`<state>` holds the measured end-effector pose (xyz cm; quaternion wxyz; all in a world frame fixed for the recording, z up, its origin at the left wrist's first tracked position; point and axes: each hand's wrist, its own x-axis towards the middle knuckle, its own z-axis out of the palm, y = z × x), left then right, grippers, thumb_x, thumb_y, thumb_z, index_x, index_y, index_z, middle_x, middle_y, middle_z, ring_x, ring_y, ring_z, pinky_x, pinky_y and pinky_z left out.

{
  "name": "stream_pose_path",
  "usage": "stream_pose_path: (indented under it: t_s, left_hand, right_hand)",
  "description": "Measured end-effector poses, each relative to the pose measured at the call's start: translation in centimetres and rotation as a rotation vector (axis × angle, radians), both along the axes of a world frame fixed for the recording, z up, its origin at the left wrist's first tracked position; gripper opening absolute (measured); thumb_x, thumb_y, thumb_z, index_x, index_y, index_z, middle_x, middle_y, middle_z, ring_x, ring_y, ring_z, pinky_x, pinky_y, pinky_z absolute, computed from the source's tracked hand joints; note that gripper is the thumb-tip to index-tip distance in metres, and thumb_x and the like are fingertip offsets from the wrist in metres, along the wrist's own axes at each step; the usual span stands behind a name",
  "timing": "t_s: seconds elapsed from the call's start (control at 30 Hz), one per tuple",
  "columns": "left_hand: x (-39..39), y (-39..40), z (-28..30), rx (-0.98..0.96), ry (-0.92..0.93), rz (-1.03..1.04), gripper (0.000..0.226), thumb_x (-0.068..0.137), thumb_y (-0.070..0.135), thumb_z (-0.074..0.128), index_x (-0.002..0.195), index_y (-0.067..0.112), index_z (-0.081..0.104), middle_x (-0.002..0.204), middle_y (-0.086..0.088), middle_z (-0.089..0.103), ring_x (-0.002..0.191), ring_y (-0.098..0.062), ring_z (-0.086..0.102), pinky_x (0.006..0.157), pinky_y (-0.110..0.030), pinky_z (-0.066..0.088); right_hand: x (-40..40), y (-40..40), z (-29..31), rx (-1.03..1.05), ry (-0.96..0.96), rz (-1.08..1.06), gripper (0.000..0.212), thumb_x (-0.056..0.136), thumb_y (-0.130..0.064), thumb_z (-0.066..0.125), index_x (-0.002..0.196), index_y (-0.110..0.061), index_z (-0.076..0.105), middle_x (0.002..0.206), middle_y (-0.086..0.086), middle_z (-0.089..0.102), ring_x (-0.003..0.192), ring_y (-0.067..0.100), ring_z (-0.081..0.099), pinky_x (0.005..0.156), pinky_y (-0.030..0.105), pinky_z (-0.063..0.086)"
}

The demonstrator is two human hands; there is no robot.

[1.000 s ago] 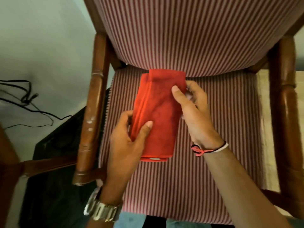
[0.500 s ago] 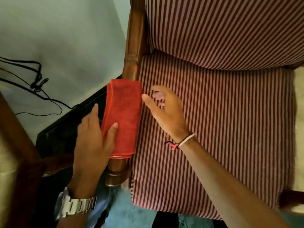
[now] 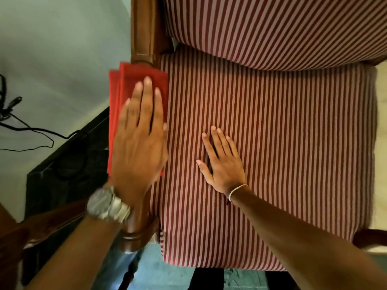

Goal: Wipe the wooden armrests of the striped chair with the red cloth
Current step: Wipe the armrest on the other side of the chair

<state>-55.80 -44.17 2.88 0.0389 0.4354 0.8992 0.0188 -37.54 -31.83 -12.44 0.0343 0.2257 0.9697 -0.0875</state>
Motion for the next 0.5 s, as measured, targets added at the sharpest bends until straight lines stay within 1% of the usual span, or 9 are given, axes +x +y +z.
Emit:
stream_pose_path:
  t_s: [0.07, 0.13, 0.2, 0.27, 0.33, 0.37, 0.43, 0.5]
  left_hand:
    - [-2.3, 3.0, 0.1, 0.044, -0.001, 0.042, 0.062, 0.108, 0.025, 0.029, 0.161, 0.004, 0.005, 0.171, -0.018, 0.003, 0.159, -0.031, 0.002, 0.130, -0.046, 0.006]
    - [-3.3, 4.2, 0.1, 0.065, -0.012, 0.072, 0.064, 0.105, 0.019, 0.032, 0.161, 0.004, 0.005, 0.171, -0.018, 0.004, 0.160, -0.030, 0.003, 0.130, -0.046, 0.007]
    - [-1.7, 2.4, 0.2, 0.080, -0.027, 0.071, 0.063, 0.107, 0.018, 0.032, 0.161, 0.005, 0.003, 0.171, -0.017, 0.002, 0.160, -0.029, 0.001, 0.131, -0.045, 0.006]
    - [1.6, -1.5, 0.3, 0.071, -0.046, 0.038, 0.062, 0.108, 0.019, 0.033, 0.161, 0.004, 0.006, 0.171, -0.016, 0.003, 0.160, -0.028, 0.000, 0.130, -0.045, 0.005]
    - [4.3, -4.9, 0.4, 0.044, -0.090, 0.020, 0.061, 0.107, 0.023, 0.032, 0.161, 0.004, 0.010, 0.171, -0.016, 0.006, 0.160, -0.029, 0.003, 0.130, -0.046, 0.008]
    - [4.6, -5.4, 0.3, 0.035, -0.093, 0.005, 0.062, 0.106, 0.025, 0.032, 0.161, 0.003, 0.012, 0.171, -0.016, 0.008, 0.159, -0.030, 0.005, 0.129, -0.048, 0.010]
    - [2.8, -3.8, 0.3, 0.031, -0.064, -0.016, 0.063, 0.105, 0.021, 0.037, 0.161, 0.003, 0.012, 0.170, -0.017, 0.008, 0.159, -0.031, 0.006, 0.129, -0.049, 0.011]
    - [-0.2, 0.2, 0.3, 0.043, -0.042, -0.013, 0.069, 0.104, 0.017, 0.042, 0.161, 0.005, 0.006, 0.171, -0.017, 0.003, 0.159, -0.031, 0.002, 0.130, -0.049, 0.008]
  right_hand:
    - [-0.1, 0.1, 0.1, 0.008, 0.006, -0.003, 0.072, 0.103, -0.059, 0.029, 0.162, -0.019, 0.020, 0.172, 0.012, 0.014, 0.161, 0.025, 0.011, 0.131, 0.045, 0.013]
    - [0.0, 0.1, 0.1, 0.014, 0.009, -0.010, 0.072, 0.103, -0.059, 0.029, 0.162, -0.019, 0.021, 0.172, 0.011, 0.015, 0.161, 0.025, 0.012, 0.131, 0.044, 0.012]
    - [0.1, 0.2, 0.1, 0.011, 0.011, -0.005, 0.072, 0.103, -0.059, 0.029, 0.162, -0.019, 0.021, 0.172, 0.011, 0.014, 0.161, 0.024, 0.011, 0.131, 0.044, 0.012]
    - [0.2, 0.1, 0.0, 0.011, 0.021, -0.002, 0.073, 0.103, -0.059, 0.029, 0.163, -0.019, 0.019, 0.172, 0.011, 0.013, 0.161, 0.024, 0.010, 0.131, 0.044, 0.012]
    - [0.2, 0.0, -0.3, 0.026, 0.016, -0.012, 0.073, 0.103, -0.059, 0.029, 0.163, -0.020, 0.018, 0.172, 0.010, 0.012, 0.161, 0.024, 0.008, 0.131, 0.043, 0.010]
    - [0.2, 0.0, -0.4, 0.033, 0.015, -0.021, 0.073, 0.103, -0.059, 0.029, 0.163, -0.020, 0.018, 0.172, 0.010, 0.012, 0.161, 0.024, 0.009, 0.132, 0.043, 0.010]
    - [0.0, -0.2, -0.4, 0.039, 0.021, -0.025, 0.072, 0.103, -0.059, 0.027, 0.163, -0.020, 0.018, 0.172, 0.011, 0.013, 0.161, 0.024, 0.010, 0.131, 0.043, 0.010]
    - [-0.1, -0.1, -0.4, 0.049, 0.019, -0.024, 0.072, 0.103, -0.059, 0.026, 0.163, -0.020, 0.017, 0.172, 0.011, 0.013, 0.161, 0.024, 0.010, 0.132, 0.043, 0.009]
